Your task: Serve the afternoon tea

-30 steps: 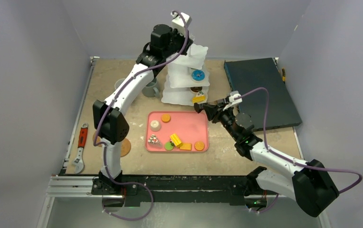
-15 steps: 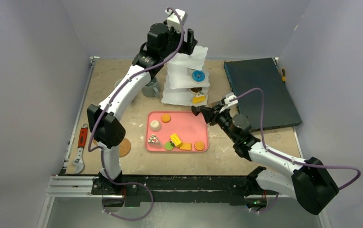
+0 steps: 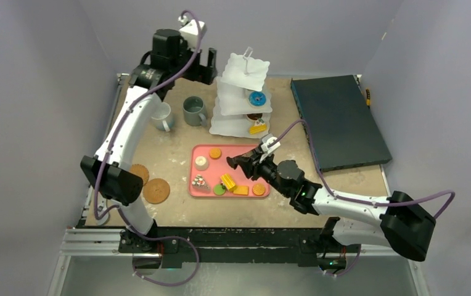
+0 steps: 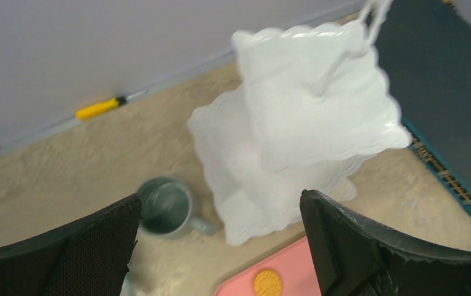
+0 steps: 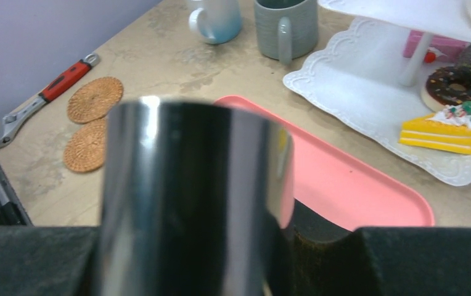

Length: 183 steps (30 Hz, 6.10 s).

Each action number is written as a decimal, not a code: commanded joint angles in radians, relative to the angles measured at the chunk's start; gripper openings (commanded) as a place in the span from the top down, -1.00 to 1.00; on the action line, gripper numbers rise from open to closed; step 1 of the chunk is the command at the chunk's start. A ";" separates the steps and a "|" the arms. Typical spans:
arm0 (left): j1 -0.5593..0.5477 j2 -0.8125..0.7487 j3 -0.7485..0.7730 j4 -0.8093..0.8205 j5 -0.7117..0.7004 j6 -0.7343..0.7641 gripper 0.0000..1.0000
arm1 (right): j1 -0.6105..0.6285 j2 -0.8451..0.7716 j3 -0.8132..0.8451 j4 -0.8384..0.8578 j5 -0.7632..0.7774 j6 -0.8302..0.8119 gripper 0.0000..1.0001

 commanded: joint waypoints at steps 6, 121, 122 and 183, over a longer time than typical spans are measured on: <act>0.108 -0.214 -0.216 -0.261 0.026 0.146 -0.99 | 0.217 0.039 0.086 -0.055 0.278 -0.015 0.25; 0.130 -0.293 -0.412 -0.106 -0.058 0.196 -0.97 | -0.205 0.728 0.375 0.584 0.255 -0.230 0.34; 0.130 -0.292 -0.412 -0.105 -0.058 0.198 -0.97 | -0.205 0.735 0.380 0.580 0.254 -0.230 0.33; 0.152 -0.341 -0.372 -0.164 -0.051 0.205 -0.97 | 0.285 0.440 0.151 0.336 0.048 -0.125 0.11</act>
